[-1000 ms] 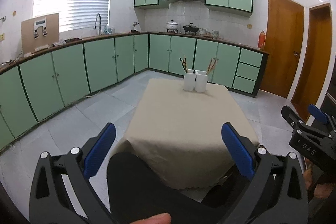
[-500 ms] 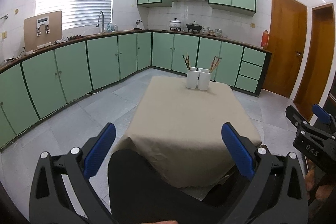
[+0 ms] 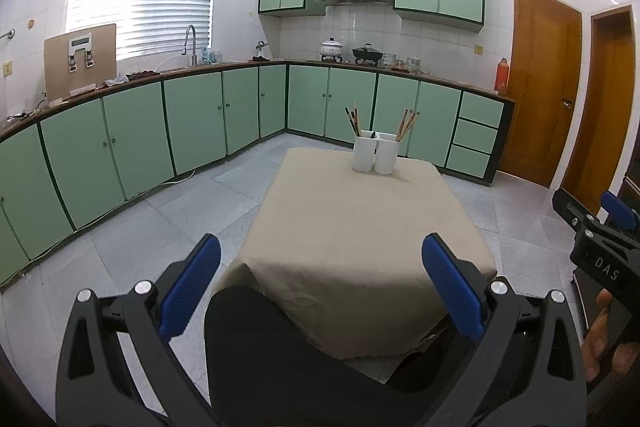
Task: Organize utensils
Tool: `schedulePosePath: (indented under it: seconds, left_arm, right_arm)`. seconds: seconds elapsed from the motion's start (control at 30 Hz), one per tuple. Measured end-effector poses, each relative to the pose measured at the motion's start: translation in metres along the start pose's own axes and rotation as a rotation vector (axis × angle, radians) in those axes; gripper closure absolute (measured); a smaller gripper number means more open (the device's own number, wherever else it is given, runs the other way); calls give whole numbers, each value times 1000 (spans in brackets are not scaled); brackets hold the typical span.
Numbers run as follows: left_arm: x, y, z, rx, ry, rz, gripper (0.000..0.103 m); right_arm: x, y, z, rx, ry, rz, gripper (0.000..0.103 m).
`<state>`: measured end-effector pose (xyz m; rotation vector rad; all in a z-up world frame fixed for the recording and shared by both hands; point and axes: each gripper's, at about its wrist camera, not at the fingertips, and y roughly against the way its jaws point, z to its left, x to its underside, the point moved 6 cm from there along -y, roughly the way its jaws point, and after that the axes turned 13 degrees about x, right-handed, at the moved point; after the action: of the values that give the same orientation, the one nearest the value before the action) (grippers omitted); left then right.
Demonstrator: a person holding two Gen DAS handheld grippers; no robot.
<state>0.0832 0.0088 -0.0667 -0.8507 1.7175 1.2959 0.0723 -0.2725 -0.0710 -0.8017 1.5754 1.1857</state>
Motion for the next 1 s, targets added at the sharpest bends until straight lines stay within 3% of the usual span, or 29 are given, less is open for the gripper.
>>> schedulePosePath:
  seconds: [1.0]
  left_arm:
    - [4, 6, 0, -6, 8, -2, 5]
  right_arm:
    - [0, 4, -5, -3, -12, -2, 6]
